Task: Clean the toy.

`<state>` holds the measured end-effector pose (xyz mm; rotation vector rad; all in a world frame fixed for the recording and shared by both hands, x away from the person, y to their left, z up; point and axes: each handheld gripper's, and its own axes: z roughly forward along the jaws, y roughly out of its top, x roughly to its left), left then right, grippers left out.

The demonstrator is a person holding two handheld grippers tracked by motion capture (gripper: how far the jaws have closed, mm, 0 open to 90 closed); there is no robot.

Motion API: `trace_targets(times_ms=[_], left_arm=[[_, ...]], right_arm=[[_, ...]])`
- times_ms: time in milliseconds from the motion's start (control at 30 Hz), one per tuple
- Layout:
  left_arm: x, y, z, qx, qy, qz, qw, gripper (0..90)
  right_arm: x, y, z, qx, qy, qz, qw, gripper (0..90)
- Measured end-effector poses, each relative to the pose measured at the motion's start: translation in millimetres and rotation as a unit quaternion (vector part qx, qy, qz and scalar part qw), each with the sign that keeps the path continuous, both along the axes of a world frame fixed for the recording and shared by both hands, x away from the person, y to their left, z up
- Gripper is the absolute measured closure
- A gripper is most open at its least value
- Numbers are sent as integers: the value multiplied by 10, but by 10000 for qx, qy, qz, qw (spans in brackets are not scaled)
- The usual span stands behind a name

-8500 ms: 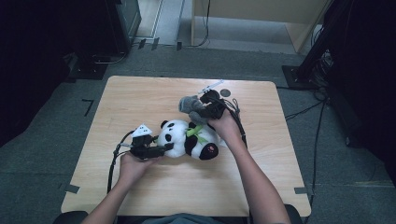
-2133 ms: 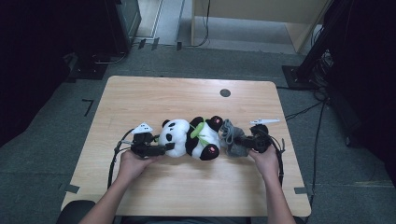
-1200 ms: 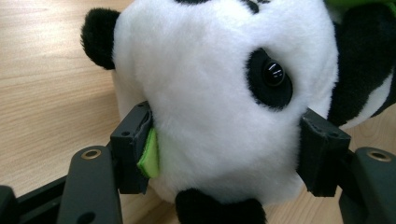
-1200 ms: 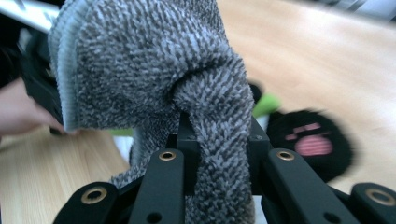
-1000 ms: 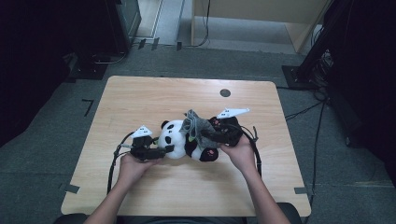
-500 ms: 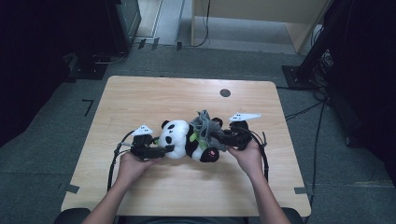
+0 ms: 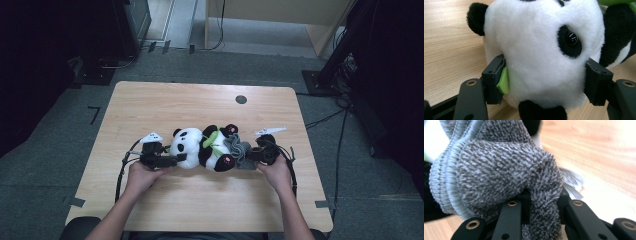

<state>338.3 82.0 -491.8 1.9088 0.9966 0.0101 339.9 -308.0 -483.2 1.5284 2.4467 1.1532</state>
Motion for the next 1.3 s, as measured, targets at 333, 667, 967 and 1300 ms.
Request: trace_targets(times_ms=[333, 667, 967, 1300], left_arm=[[-23, -2, 11, 113, -74, -62, 9999, 300], [-1, -13, -16, -49, -128, -110, 9998, 298], [-53, -6, -57, -97, -285, -91, 9995, 297], [-94, 3, -72, -116, -307, -42, 9995, 294]], right_arm=[[8, -294, 63, 296, 10, -512, 9983, 755], [-40, -452, 566, 658, -977, -937, 9886, 756], [110, -53, 866, 474, -1539, -438, 9860, 755], [238, 384, 734, -91, -1401, 99, 9901, 756]])
